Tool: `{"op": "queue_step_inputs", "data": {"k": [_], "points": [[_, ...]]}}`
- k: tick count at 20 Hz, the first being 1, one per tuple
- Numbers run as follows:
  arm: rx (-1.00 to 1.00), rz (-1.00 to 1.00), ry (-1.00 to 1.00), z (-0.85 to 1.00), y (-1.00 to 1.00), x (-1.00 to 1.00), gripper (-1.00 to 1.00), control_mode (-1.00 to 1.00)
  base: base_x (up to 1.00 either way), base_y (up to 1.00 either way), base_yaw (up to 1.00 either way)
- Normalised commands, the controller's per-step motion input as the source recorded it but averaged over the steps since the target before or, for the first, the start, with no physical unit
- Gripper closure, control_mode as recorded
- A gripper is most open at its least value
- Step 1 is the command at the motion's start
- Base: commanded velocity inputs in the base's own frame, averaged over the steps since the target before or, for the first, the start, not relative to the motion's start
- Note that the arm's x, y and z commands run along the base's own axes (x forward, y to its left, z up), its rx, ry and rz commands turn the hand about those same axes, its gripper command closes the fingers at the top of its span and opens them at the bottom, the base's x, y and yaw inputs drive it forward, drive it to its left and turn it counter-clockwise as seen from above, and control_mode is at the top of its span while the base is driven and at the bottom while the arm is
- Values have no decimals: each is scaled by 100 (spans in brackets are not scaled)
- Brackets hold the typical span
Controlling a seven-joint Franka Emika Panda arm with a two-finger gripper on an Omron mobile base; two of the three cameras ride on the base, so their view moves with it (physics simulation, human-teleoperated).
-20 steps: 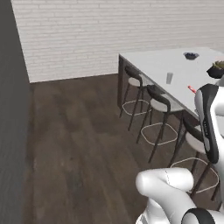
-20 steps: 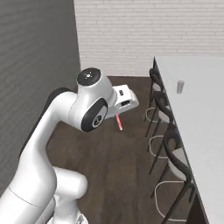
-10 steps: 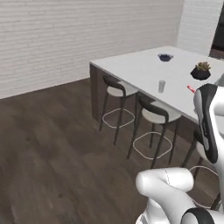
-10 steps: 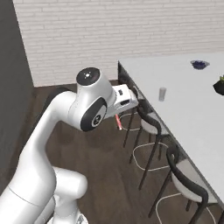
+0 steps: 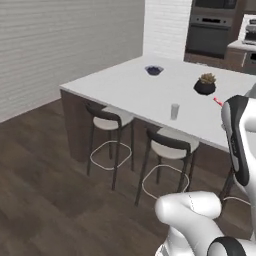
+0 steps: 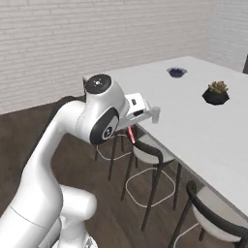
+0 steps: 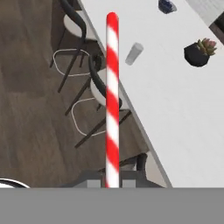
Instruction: Take a straw from the drawer in front and place it inside the glass cup on the dining counter.
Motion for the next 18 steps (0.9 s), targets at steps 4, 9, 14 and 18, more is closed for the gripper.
{"op": "queue_step_inputs", "data": {"k": [4,9,14,18], "points": [[0,0,0,0,0,0,100,100,97,85,-50],[0,0,0,0,0,0,100,100,100,78,-50],[0,0,0,0,0,0,100,100,100,67,-52],[0,0,0,0,0,0,100,100,100,50,-50]]}}
